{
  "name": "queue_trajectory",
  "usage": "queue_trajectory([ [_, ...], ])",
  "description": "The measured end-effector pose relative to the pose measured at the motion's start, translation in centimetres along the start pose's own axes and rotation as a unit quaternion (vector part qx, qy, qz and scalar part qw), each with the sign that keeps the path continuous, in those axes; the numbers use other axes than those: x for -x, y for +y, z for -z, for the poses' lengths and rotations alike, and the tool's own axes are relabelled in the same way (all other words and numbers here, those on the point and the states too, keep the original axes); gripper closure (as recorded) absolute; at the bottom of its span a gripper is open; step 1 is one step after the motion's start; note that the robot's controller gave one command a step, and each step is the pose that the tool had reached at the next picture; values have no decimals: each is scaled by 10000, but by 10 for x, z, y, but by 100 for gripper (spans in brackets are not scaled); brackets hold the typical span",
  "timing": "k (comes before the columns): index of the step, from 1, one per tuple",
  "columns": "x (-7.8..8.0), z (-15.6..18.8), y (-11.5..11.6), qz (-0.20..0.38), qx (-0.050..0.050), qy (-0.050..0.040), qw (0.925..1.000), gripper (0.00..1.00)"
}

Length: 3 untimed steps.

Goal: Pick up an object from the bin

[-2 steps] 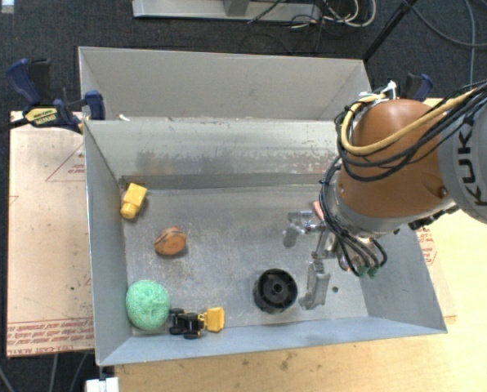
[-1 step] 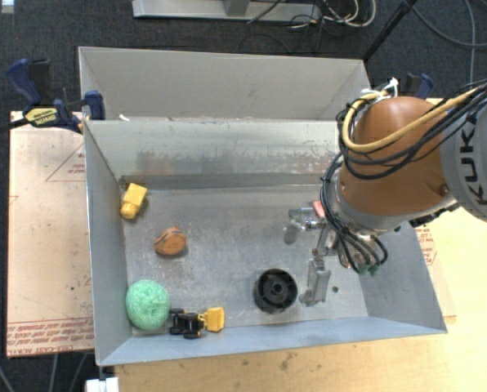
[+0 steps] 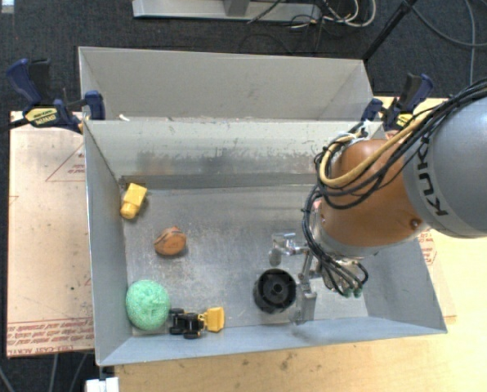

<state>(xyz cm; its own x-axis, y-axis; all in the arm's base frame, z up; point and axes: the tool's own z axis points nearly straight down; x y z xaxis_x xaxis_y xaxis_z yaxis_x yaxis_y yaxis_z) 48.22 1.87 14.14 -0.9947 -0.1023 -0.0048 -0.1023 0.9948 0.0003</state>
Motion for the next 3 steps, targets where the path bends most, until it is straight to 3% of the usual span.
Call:
queue_trajectory([
  [1,-2,-33,-4,-228,6,36,9997,0],
  [2,6,0,-12,-290,0,1,9996,0],
  [3,9,-68,-12,-418,4,-2,9991,0],
])
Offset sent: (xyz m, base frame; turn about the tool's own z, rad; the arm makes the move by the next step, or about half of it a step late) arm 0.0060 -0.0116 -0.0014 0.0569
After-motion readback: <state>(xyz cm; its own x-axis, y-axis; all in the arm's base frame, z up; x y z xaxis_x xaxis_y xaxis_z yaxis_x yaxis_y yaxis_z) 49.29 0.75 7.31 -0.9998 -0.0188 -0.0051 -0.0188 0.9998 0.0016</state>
